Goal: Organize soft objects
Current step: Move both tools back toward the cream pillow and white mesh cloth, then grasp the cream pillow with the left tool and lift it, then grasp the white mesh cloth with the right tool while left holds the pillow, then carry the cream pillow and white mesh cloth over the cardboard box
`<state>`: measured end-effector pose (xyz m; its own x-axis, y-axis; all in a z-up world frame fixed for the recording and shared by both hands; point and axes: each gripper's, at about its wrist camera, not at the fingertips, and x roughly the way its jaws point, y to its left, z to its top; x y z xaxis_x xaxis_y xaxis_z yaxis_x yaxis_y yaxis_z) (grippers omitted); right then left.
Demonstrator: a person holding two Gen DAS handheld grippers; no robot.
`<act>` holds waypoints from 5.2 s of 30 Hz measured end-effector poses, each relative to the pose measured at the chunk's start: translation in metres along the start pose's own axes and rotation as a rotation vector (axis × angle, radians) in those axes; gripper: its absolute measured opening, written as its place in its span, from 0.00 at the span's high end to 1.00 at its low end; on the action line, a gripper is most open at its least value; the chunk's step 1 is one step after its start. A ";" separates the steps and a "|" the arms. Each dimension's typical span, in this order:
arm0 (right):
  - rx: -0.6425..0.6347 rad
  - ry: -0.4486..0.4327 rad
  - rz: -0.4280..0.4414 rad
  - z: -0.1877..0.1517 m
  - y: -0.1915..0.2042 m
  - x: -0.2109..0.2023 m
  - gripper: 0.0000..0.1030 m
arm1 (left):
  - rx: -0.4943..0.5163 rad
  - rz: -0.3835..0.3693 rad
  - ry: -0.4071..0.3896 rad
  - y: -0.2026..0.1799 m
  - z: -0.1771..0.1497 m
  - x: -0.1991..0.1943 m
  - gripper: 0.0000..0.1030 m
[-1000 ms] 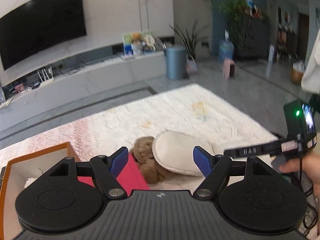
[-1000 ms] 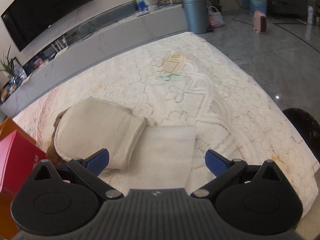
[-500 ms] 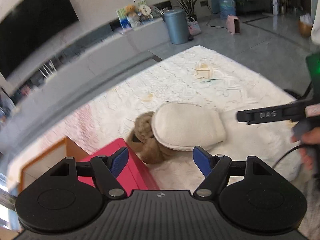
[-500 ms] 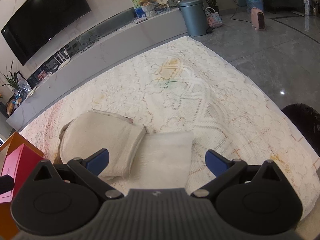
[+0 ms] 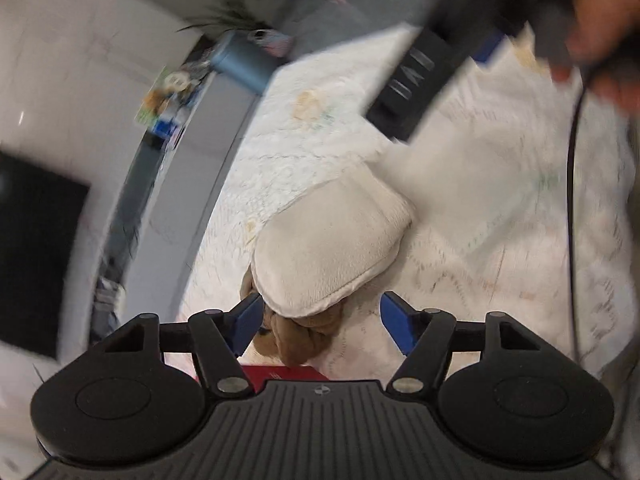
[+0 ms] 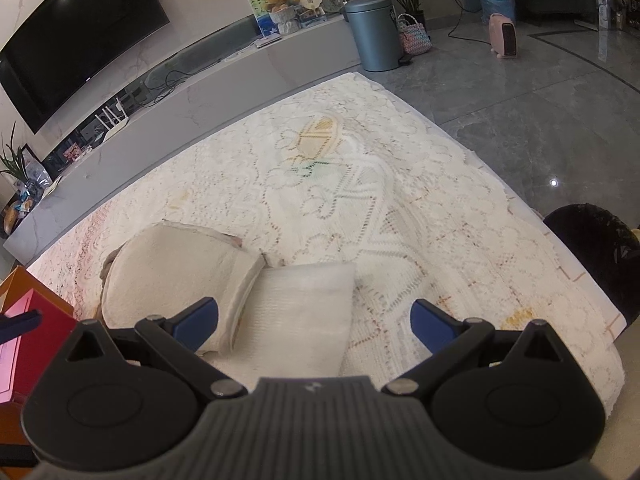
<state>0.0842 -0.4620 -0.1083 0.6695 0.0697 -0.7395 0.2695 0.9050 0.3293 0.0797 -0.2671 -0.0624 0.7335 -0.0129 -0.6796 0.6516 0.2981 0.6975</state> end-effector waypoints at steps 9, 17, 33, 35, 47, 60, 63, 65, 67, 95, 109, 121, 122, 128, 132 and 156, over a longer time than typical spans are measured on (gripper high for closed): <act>-0.027 0.003 -0.038 0.003 0.000 0.006 0.03 | 0.304 0.073 0.058 -0.042 0.003 0.051 0.23; -0.039 0.008 -0.040 0.002 0.001 0.008 0.03 | 0.268 0.166 0.094 -0.030 0.005 0.091 0.33; -0.056 0.027 -0.029 0.002 0.004 0.014 0.03 | -0.079 0.129 0.056 0.000 0.007 0.062 0.95; -0.062 0.033 -0.028 0.002 0.005 0.015 0.03 | -0.156 0.144 0.050 0.008 0.006 0.053 0.96; -0.064 0.047 -0.026 -0.001 0.003 0.018 0.03 | -0.363 0.010 -0.001 0.040 -0.010 -0.001 0.96; -0.063 0.067 -0.033 -0.005 0.001 0.019 0.03 | -0.072 0.011 -0.073 -0.077 -0.049 -0.015 0.82; -0.061 0.074 -0.037 -0.006 0.000 0.019 0.03 | 0.024 0.118 -0.158 -0.095 -0.053 -0.009 0.69; -0.059 0.079 -0.043 -0.006 -0.002 0.021 0.03 | 0.036 0.136 -0.206 -0.096 -0.052 -0.006 0.60; -0.061 0.081 -0.049 -0.006 -0.002 0.022 0.03 | 0.021 0.128 -0.214 -0.094 -0.049 -0.002 0.56; -0.052 0.079 -0.037 -0.003 -0.004 0.021 0.03 | -0.358 -0.089 -0.264 -0.017 -0.048 -0.011 0.95; -0.103 0.140 -0.010 -0.016 0.025 0.042 0.03 | -0.783 -0.253 -0.188 0.054 -0.128 -0.065 0.95; -0.225 0.121 -0.130 -0.025 0.057 0.072 0.02 | -0.976 -0.346 -0.310 0.069 -0.173 -0.062 0.95; -0.240 0.121 -0.140 -0.026 0.059 0.074 0.02 | -0.973 -0.350 -0.308 0.068 -0.176 -0.061 0.95; -0.305 0.113 -0.181 -0.032 0.063 0.077 0.04 | -0.992 -0.364 -0.310 0.067 -0.182 -0.061 0.95; -0.299 0.087 -0.195 -0.029 0.060 0.069 0.31 | -1.007 -0.378 -0.318 0.070 -0.185 -0.060 0.95; -0.077 0.005 0.203 -0.015 0.029 0.008 0.95 | -1.048 -0.354 -0.360 0.074 -0.187 -0.072 0.95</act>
<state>0.0870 -0.4286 -0.1137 0.7011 0.2555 -0.6657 0.0757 0.9017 0.4258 0.0395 -0.0658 -0.0044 0.6647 -0.4736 -0.5778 0.4748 0.8649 -0.1626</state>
